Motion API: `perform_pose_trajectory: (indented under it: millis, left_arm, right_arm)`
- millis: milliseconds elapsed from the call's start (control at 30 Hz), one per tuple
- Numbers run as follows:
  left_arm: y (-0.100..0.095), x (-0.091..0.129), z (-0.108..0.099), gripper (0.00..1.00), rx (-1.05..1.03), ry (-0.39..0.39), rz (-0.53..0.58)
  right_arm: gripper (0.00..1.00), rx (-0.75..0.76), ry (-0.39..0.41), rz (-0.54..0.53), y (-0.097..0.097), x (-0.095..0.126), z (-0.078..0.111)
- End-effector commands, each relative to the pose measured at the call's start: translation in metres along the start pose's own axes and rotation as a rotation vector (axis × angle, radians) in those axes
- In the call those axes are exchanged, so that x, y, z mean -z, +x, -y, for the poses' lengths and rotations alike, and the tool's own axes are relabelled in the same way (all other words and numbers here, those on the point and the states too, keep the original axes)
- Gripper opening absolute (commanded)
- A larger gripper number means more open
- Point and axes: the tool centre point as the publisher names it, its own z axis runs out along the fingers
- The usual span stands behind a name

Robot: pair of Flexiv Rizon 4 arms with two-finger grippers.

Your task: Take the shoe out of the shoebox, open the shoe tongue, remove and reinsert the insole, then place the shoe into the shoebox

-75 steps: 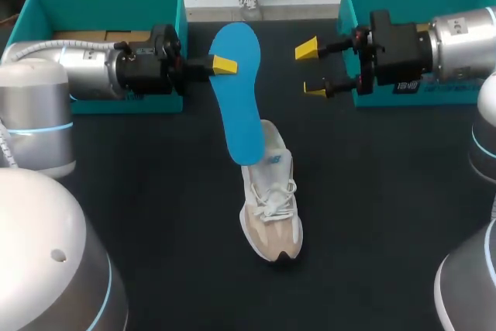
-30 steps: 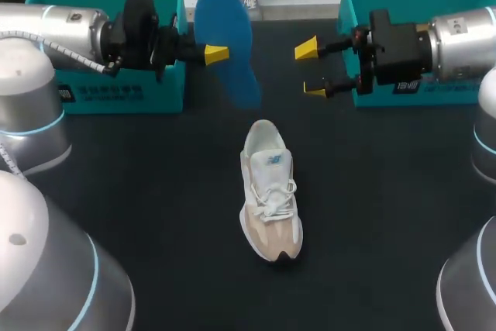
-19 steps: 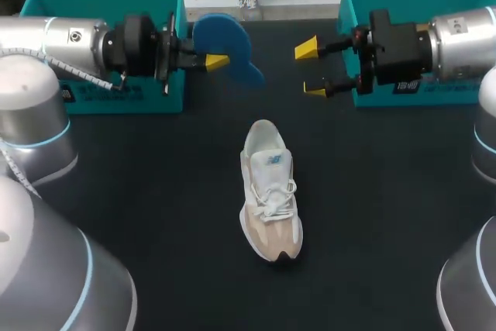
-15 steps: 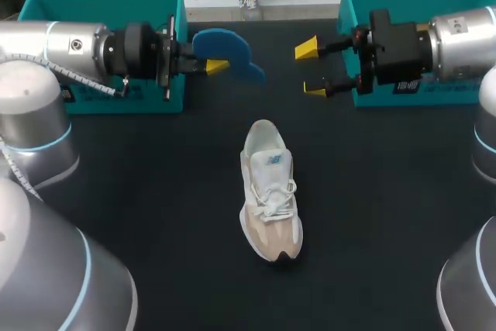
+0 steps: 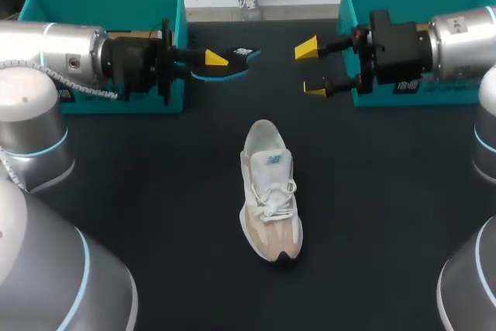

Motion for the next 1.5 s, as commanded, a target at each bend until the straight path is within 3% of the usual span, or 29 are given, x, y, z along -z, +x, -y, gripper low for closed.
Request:
perform_pose_trajectory:
  millis: [33,333,833,1100,1333,1500]
  left_arm:
    - [-0.003,-0.002,0.000,0.00,-0.824,-0.111,0.070]
    - [-0.006,-0.001,-0.001,0.00,-0.770,-0.154,0.095]
    - [-0.004,-0.001,0.001,0.00,-0.680,-0.148,0.134]
    - [-0.002,0.001,0.005,0.00,-0.655,-0.166,0.059]
    - [-0.001,-0.011,0.002,0.00,-0.685,-0.194,0.050]
    - [0.001,-0.024,-0.006,0.00,-0.707,-0.201,0.062]
  right_arm:
    - [1.00,0.000,-0.001,0.001,0.000,-0.003,0.000]
    - [1.00,0.000,-0.001,0.001,0.000,-0.003,0.000]
    - [1.00,0.000,-0.001,0.001,0.000,-0.003,0.000]
    - [1.00,0.000,-0.001,0.001,0.000,-0.003,0.000]
    - [1.00,0.000,-0.001,0.001,0.000,-0.003,0.000]
    - [1.00,0.026,-0.018,-0.044,0.000,-0.019,0.001]
